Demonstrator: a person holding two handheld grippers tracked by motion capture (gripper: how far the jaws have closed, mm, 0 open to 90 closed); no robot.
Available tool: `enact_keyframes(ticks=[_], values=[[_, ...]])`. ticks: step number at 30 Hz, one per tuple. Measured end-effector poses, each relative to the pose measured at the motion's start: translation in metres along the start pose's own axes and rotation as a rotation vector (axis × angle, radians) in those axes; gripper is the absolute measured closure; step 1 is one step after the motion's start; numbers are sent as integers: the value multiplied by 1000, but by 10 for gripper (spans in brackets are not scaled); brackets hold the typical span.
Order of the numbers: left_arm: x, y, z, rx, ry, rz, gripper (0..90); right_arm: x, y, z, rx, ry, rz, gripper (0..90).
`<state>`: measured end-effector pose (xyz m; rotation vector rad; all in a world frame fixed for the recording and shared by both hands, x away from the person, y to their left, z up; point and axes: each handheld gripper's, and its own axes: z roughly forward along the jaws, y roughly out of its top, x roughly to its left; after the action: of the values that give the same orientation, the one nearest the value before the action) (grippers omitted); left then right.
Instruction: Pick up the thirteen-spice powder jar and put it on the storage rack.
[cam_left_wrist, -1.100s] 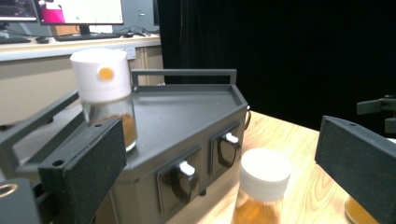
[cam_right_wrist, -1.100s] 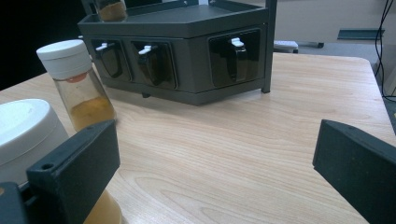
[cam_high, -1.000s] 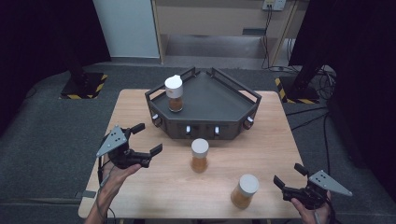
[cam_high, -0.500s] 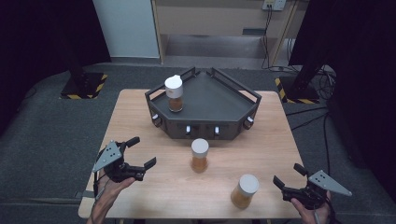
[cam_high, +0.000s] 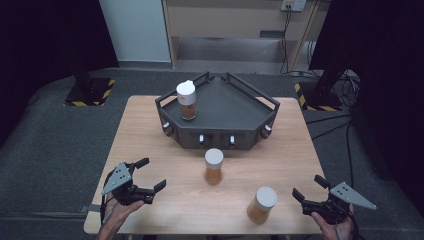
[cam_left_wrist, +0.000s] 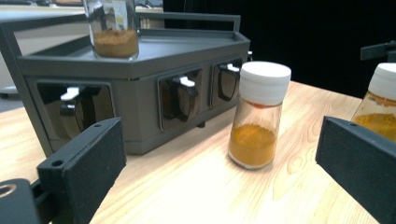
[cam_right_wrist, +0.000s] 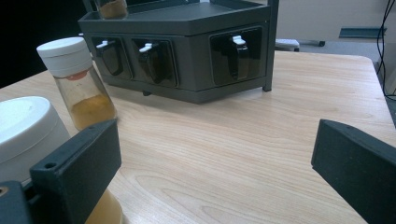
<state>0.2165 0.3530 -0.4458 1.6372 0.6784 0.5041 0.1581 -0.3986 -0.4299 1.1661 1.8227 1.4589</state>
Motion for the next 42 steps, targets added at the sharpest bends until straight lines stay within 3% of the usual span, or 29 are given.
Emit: enact_keyframes(ticks=[6,11,16,24,35,42], values=[[1,-11,0,-2,-8,-6,9,0,0,1,3,-5,0,16],[2,-15,-1,24,11,1,9,1,0,1,4,-8,2,15],[7,-22,-6,34,9,-25,20,1,1,2,6,-16,9,16],[10,-27,-9,46,3,-29,22,1,1,3,10,-20,9,20],[10,-29,-16,48,37,-8,3,1,1,3,9,-23,9,20],[11,-30,-16,39,29,-23,1,1,0,3,11,-22,7,21]])
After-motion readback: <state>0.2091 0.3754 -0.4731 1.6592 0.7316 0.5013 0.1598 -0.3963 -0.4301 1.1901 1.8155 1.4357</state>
